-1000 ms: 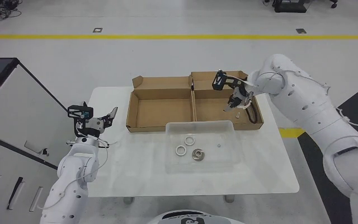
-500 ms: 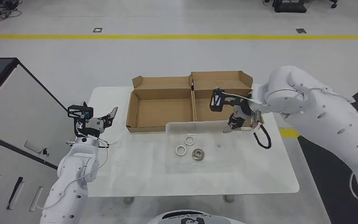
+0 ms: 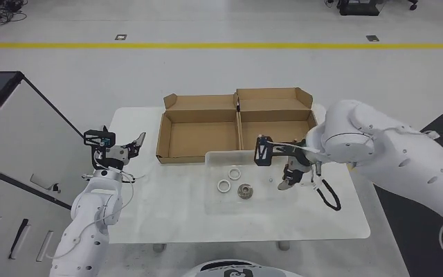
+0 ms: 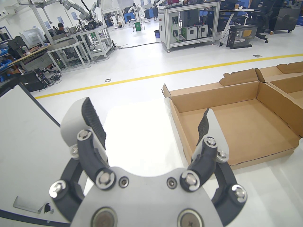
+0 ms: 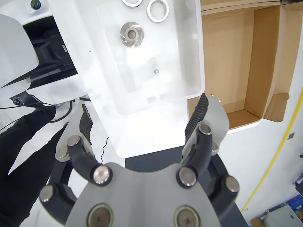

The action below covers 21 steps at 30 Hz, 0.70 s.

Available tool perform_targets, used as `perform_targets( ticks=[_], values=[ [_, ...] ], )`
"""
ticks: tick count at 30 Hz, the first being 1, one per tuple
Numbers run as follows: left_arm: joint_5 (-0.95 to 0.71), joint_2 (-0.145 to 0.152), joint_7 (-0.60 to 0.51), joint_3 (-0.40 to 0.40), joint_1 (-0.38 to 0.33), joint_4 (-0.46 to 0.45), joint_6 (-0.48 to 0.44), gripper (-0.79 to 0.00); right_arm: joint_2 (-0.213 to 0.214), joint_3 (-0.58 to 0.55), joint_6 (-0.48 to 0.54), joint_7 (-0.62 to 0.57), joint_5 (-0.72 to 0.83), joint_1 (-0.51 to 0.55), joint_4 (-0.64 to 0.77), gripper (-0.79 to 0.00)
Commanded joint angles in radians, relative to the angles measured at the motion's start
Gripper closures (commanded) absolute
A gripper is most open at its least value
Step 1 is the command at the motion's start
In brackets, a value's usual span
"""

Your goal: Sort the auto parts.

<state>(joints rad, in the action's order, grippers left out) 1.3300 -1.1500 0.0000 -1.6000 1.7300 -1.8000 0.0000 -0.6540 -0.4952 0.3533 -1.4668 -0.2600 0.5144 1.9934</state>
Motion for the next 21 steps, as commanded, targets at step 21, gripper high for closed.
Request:
perform_targets(
  ticks=[21],
  values=[
    [0.000, 0.000, 0.000, 0.000, 0.000, 0.000, 0.000, -0.785, -0.056, 0.206, -0.050, -0.050, -0.008, -0.072, -0.038, -0.597]
  ],
)
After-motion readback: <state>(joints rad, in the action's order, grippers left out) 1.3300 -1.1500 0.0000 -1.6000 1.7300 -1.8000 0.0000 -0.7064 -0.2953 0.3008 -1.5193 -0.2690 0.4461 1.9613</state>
